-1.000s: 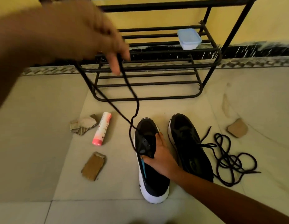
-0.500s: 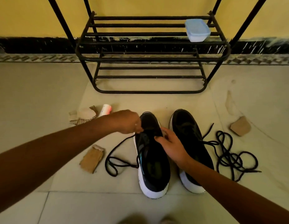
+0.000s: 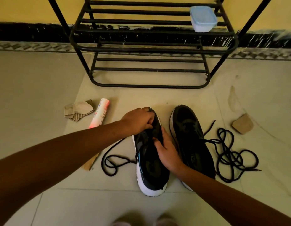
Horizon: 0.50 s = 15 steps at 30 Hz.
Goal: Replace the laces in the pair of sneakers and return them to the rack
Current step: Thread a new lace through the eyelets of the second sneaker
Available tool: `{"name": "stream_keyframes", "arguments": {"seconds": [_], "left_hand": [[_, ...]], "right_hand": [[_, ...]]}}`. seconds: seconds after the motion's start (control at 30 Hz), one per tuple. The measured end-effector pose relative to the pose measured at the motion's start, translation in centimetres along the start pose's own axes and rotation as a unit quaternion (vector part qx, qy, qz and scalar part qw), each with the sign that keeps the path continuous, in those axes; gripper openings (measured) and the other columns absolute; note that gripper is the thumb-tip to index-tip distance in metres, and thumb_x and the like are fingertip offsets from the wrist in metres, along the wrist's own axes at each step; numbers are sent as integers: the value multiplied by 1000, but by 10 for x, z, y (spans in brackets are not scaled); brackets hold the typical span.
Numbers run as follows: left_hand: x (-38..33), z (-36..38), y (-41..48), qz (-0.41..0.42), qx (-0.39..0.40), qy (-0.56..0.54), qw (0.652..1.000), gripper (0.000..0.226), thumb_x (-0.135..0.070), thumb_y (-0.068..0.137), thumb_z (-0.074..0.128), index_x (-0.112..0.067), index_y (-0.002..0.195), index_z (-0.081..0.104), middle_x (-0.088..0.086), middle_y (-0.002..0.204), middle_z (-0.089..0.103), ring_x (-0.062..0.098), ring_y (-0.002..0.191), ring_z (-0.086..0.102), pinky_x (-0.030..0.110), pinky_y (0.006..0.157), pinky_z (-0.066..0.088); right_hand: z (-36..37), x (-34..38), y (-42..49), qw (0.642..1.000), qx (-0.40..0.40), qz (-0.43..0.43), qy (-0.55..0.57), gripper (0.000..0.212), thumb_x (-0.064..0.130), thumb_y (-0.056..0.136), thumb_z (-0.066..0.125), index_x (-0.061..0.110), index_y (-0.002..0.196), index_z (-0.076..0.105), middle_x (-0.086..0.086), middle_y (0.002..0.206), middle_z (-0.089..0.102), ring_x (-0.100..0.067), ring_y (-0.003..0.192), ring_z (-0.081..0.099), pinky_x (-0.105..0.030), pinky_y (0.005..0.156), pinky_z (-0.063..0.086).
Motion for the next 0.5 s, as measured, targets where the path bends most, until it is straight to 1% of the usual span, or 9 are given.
{"name": "stream_keyframes", "arguments": {"seconds": [0.03,0.1,0.2,0.3,0.43,0.5], "left_hand": [[0,2,-1,3,0,3,1000,25,-35,90,56,-14,103,58,6,113,51,25,105,51,33,80,42],[0,4,-3,5,7,14,1000,30,-41,91,53,-16,105,60,6,115,50,24,108,47,35,83,43],[-3,5,-3,-3,10,23,1000,27,-37,92,53,-15,106,60,8,119,49,26,109,48,35,84,42],[-2,4,-4,-29,-15,-35,999,23,-34,93,53,-14,103,61,8,116,51,26,102,53,30,80,39],[4,1,-10,-51,-25,-135,989,20,-29,91,58,-11,97,64,6,104,58,22,98,56,30,82,40],[7,2,-13,-64,-35,-182,981,20,-27,90,61,-9,96,66,4,99,62,20,95,57,26,78,40]], "right_hand": [[0,-1,0,1000,0,4,-1,60,31,98,42,24,151,15,5,151,28,-13,139,27,-27,113,22],[1,-2,1,1000,-1,-1,-3,60,31,98,42,24,151,15,4,152,27,-13,140,27,-29,114,23],[0,-2,0,1000,-1,-4,-6,59,30,98,41,23,151,15,3,152,28,-13,139,28,-34,115,24],[1,-2,1,1000,1,-6,-9,58,29,98,40,23,151,16,1,150,30,-15,138,31,-37,115,27],[2,-2,1,1000,-3,1,-19,59,30,98,40,23,151,15,-1,150,32,-16,137,32,-42,114,29],[3,-3,1,1000,-4,2,-20,60,31,98,40,24,151,14,-1,148,33,-16,136,33,-43,113,31]]}}
Point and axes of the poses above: each hand's wrist, its own y-axis towards the middle knuckle, its own z-axis out of the palm, x = y × z, the point moved 2 cm from there along y, towards the middle knuckle
